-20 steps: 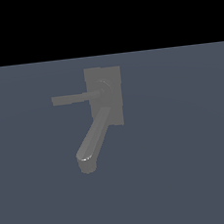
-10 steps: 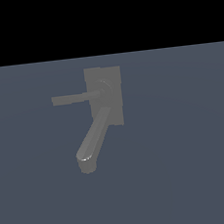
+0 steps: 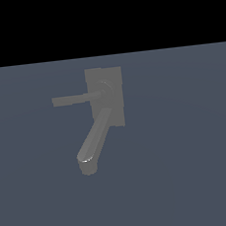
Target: Turn on the faucet by rotating a designated handle.
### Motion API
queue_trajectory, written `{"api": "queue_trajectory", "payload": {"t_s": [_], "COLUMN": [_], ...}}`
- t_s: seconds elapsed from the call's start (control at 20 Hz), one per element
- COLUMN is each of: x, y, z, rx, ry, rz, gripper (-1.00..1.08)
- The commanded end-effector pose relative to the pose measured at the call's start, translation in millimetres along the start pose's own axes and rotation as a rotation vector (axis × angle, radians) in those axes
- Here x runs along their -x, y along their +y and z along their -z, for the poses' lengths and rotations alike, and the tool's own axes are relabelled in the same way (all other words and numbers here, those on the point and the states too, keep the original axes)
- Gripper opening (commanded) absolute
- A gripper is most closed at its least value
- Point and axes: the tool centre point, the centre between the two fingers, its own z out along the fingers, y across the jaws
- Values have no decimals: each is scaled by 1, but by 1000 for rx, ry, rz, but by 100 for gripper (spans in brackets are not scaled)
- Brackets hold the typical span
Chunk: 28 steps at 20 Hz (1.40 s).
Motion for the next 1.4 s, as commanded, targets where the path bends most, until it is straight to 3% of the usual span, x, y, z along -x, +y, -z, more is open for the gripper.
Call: {"api": "queue_trajectory", "payload": {"t_s": [0.0,0.35,0.65,1.0,1.35], "x": [-9,-35,-61,-96,-134], "y": [5,5,-9,-45,-99], "z": [12,46,74,97,102], "rx": [109,406,651,917,1153], "ry": [34,119,182,245,295], "rz": [8,57,134,266,448], "gripper": [-100,-100,-100,-100,-100]}}
